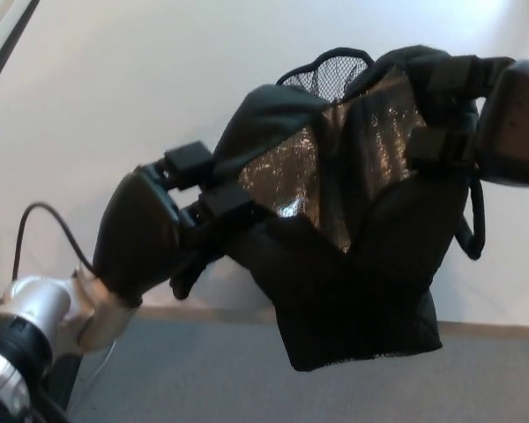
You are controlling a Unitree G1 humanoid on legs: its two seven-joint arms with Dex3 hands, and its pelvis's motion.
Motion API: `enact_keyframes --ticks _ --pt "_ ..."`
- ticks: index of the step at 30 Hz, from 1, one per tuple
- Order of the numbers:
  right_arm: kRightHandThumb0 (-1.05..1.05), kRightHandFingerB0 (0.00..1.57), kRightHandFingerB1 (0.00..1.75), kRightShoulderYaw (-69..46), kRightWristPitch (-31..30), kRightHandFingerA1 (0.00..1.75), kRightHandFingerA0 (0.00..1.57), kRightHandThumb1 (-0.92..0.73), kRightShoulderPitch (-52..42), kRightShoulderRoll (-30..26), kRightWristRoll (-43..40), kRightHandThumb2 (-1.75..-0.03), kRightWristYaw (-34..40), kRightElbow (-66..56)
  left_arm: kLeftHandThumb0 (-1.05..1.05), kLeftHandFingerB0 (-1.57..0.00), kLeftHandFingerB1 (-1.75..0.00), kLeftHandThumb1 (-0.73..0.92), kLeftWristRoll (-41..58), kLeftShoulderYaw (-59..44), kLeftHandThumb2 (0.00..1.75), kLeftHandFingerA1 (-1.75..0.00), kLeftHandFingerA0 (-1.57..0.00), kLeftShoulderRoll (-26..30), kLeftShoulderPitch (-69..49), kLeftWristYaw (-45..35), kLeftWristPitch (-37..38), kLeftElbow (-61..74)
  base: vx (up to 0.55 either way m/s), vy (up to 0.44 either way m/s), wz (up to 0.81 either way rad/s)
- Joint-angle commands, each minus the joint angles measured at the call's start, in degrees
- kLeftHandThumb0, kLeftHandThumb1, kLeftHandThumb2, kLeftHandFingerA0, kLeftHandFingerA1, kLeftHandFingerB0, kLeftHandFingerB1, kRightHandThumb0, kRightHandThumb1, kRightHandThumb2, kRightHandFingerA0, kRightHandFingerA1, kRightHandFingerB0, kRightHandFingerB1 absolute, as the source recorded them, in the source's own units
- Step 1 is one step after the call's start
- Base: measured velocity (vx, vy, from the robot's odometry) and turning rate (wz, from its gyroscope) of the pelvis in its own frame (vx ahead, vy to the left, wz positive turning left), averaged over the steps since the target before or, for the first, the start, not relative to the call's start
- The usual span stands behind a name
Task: A lunch bag is kept on the middle of the desk and the robot uses both its hands to grab the opening of the bag from the left and right and moves its hands away from each other to spread the bag open
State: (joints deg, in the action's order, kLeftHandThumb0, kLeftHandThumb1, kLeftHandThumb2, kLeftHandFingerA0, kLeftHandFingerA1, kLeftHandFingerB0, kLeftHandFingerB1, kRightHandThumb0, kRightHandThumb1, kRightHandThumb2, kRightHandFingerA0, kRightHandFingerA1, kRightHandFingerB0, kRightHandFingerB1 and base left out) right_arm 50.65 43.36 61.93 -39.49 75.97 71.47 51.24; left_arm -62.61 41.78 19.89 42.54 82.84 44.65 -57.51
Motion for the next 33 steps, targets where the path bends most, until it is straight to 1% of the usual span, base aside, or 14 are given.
enact_keyframes --ticks 1,2,4,5,9,10,12,15,20,23,24,25,28,33 --pt "-0.22 0.77 1.37 -4.0 0.8 1.39 0.88 -0.52 -6.3 -4.4 -4.6 -0.62 0.2 0.8 -0.15 -1.06 -1.23 0.44 3.2 -1.3 1.14 -1.33 -1.2 0.9 -3.3 -2.1 2.3 -2.5 0.0 0.0 0.0" --pt "-0.14 0.81 1.28 -4.5 0.8 1.35 0.9 -0.52 -7.4 -4.8 -4.7 -0.57 0.1 1.1 -0.13 -0.89 -1.48 0.45 3.5 -1.6 1.17 -1.58 -0.95 1.0 -3.5 -2.3 2.6 -2.7 0.0 0.0 0.0" --pt "-0.24 0.88 1.16 -5.2 -0.2 1.45 0.89 -0.49 -9.7 -5.3 -4.6 -0.62 0.6 1.1 -0.14 -0.82 -1.53 0.49 4.3 -2.3 1.11 -1.63 -0.96 1.1 -3.9 -2.7 2.8 -3.4 0.0 0.0 0.0" --pt "-0.19 0.84 1.26 -5.5 -0.7 1.59 0.86 -0.55 -10.3 -5.4 -4.3 -0.59 0.9 1.0 -0.16 -0.82 -1.53 0.51 4.4 -2.5 1.07 -1.65 -0.98 1.1 -3.9 -2.5 2.8 -3.7 0.0 0.0 0.0" --pt "-0.29 0.94 1.04 -6.3 -1.7 1.37 0.97 -0.46 -12.2 -5.5 -3.5 -0.66 0.5 0.6 -0.17 -0.81 -1.54 0.49 4.2 -2.9 1.1 -1.67 -0.98 1.0 -4.2 -1.6 2.3 -4.5 0.0 0.0 0.0" --pt "-0.18 0.83 1.21 -6.4 -1.6 1.48 0.89 -0.54 -12.6 -5.5 -3.6 -0.56 0.5 0.7 -0.16 -0.81 -1.53 0.46 4.1 -2.9 1.15 -1.67 -0.98 1.0 -4.3 -1.6 2.1 -4.5 0.0 0.0 0.0" --pt "-0.17 0.8 1.27 -6.6 -0.8 1.38 0.9 -0.54 -13.4 -5.0 -3.8 -0.57 0.6 1.3 -0.15 -0.81 -1.54 0.43 4.2 -3.1 1.19 -1.67 -0.97 1.0 -4.5 -1.9 1.9 -4.5 0.0 0.0 0.0" --pt "-0.17 0.72 1.39 -6.7 -0.1 1.55 0.81 -0.57 -13.9 -4.4 -3.8 -0.59 0.8 1.9 -0.14 -0.81 -1.52 0.45 4.0 -3.1 1.16 -1.66 -0.98 1.0 -4.7 -2.0 2.1 -4.2 0.0 0.0 0.0" --pt "-0.2 0.73 1.44 -6.8 -0.7 1.56 0.84 -0.57 -13.1 -3.8 -3.2 -0.59 1.4 1.7 -0.15 -0.82 -1.51 0.46 4.2 -3.4 1.15 -1.65 -0.97 1.0 -4.7 -2.7 2.2 -3.7 0.0 0.0 0.0" --pt "-0.16 0.77 1.33 -6.6 -0.5 1.61 0.8 -0.56 -12.0 -3.4 -2.8 -0.57 1.8 1.9 -0.17 -0.82 -1.51 0.48 4.2 -3.9 1.13 -1.63 -0.98 1.8 -4.3 -3.1 2.0 -2.8 0.0 0.0 0.0" --pt "-0.18 0.87 1.06 -6.4 -1.7 1.46 0.84 -0.53 -11.2 -3.6 -2.0 -0.58 1.8 1.7 -0.18 -0.85 -1.46 0.45 4.0 -4.1 1.15 -1.59 -1.0 1.8 -3.8 -1.5 2.5 -2.3 0.0 0.0 0.0" --pt "-0.14 0.79 1.24 -6.4 -1.5 1.49 0.83 -0.56 -10.9 -3.5 -2.2 -0.56 1.7 1.9 -0.17 -0.83 -1.49 0.45 3.7 -4.2 1.14 -1.62 -0.97 1.9 -3.6 -1.1 2.3 -1.9 0.0 0.0 0.0" --pt "-0.17 0.72 1.35 -7.2 -0.8 1.47 0.82 -0.55 -9.6 -3.5 -3.2 -0.61 0.1 2.2 -0.13 -0.81 -1.5 0.43 2.8 -4.1 1.11 -1.59 -0.9 2.6 -2.4 -1.1 1.9 -0.2 0.0 0.0 0.0" --pt "-0.24 0.82 1.1 -7.0 -1.0 1.44 0.83 -0.54 -6.5 -1.9 -2.9 -0.56 -1.9 1.3 -0.19 -0.91 -1.37 0.5 3.2 -5.5 1.11 -1.54 -0.97 2.3 0.8 -1.2 1.7 4.0 0.0 0.0 0.0"
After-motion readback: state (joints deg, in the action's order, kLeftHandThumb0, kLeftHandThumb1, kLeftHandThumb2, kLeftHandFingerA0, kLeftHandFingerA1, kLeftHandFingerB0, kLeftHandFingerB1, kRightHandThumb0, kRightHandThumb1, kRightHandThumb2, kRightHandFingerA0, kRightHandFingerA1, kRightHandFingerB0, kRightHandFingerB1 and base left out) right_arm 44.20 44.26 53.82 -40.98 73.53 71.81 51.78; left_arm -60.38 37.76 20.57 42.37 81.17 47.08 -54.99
